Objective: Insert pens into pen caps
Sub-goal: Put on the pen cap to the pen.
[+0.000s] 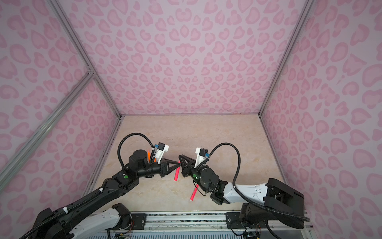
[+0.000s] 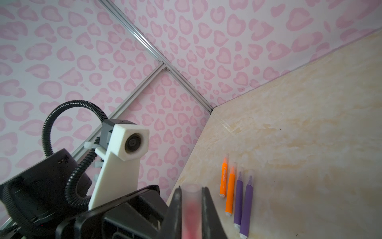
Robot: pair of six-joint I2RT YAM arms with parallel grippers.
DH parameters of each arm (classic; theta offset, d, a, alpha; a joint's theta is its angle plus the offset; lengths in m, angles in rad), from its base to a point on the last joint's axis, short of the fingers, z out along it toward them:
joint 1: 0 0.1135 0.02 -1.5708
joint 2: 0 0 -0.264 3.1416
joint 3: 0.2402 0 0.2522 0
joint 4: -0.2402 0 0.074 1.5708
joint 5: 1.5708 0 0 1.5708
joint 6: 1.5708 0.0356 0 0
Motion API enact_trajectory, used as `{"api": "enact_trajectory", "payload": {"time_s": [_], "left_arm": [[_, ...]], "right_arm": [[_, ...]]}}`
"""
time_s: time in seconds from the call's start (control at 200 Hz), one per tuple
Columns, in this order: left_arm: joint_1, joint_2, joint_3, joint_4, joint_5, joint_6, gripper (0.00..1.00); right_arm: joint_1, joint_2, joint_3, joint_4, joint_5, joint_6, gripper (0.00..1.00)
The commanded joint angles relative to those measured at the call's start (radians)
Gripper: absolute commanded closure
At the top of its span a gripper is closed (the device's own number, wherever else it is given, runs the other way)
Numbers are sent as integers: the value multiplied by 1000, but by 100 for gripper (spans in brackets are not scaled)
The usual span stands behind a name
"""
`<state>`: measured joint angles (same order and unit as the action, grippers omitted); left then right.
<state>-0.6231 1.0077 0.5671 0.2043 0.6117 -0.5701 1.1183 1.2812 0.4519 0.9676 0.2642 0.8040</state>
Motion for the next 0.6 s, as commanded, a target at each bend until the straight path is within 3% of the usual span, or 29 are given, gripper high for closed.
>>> {"api": "enact_trajectory", "payload": {"time_s": [0.0, 0.345, 0.6], "left_arm": [[24, 0, 3, 193, -190, -40, 97], [23, -26, -25, 292, -81, -65, 97], [23, -40, -29, 266, -126, -66, 97]], "right_arm": [[16, -31, -29, 65, -208, -48, 100], [-6, -9, -78, 275, -329, -42, 100], [-12, 59, -84, 375, -359, -20, 100]]}}
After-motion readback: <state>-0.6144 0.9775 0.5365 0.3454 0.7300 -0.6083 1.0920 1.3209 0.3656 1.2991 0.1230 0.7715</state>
